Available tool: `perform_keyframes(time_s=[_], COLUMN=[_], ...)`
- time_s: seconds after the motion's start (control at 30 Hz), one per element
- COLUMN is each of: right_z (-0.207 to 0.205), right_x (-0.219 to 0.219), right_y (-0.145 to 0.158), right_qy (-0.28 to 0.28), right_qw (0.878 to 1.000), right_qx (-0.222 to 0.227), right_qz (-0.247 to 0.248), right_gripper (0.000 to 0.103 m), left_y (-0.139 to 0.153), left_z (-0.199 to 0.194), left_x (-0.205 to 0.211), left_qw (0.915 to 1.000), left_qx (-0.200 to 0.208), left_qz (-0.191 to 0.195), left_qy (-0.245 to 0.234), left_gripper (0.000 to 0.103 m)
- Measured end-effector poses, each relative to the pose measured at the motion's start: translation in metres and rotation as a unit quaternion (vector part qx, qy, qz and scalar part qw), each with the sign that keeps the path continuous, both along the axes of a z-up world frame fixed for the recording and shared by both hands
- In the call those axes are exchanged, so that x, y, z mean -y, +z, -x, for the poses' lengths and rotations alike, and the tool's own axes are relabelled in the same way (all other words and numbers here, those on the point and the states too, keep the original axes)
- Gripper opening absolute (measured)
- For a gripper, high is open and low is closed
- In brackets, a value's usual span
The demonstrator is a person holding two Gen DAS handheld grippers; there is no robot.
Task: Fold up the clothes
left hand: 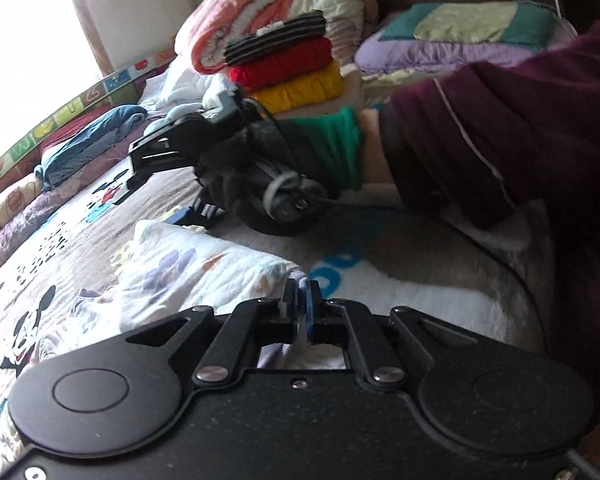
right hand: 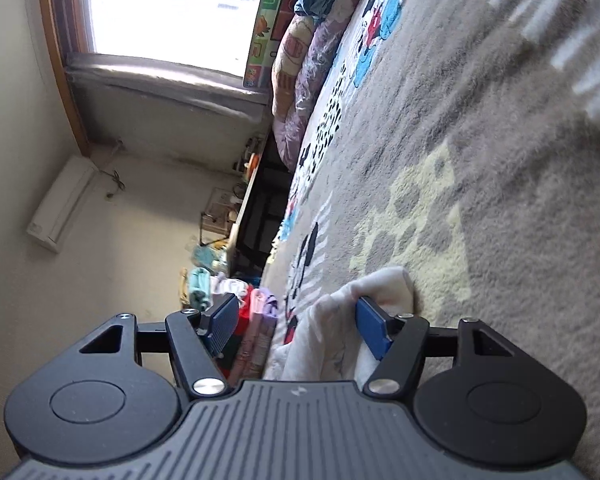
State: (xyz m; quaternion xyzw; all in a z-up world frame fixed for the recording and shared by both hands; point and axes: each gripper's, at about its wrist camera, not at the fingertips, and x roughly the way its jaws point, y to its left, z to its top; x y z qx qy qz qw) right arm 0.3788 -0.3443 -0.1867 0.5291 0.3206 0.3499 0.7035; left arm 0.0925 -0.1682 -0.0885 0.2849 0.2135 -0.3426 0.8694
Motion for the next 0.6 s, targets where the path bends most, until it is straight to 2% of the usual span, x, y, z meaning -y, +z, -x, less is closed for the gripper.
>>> perform_keyframes(time_s=[0.27, 0.33, 0.4, 0.53, 0.6], right_z=[-0.003, -0.004, -0.003, -0.001, 0.001], right_x=[-0.008, -0.009, -0.011, -0.014, -0.015], right_y=[0.006, 0.007, 0.008, 0.008, 0.007], right_qy=[0.008, 0.01, 0.01, 0.01, 0.01], right_qw=[0.999, 0.999, 0.998, 0.995, 0.995], right_qx=[0.015, 0.019, 0.025, 0.036, 0.037], right_qz=[0.035, 0.044, 0.06, 0.089, 0.097], right_gripper=[0.066, 0.065, 0.062, 0.043, 0.037], left_y=[0.0, -0.003, -0.007, -0.008, -0.007], left_z=[0.004, 0.006, 0.006, 0.005, 0.005], left_x=[0.001, 0.005, 0.009, 0.01, 0.01], left_qw=[0.9999, 0.9997, 0.999, 0.9981, 0.997], left_qx=[-0.01, -0.008, -0.007, -0.027, -0.04], left_qz=[-0.006, -0.022, -0.043, -0.053, -0.064], left_qy=[-0.006, -0.011, -0.014, -0.014, -0.017], left_gripper=[0.0, 0.0, 0.0, 0.0, 0.001])
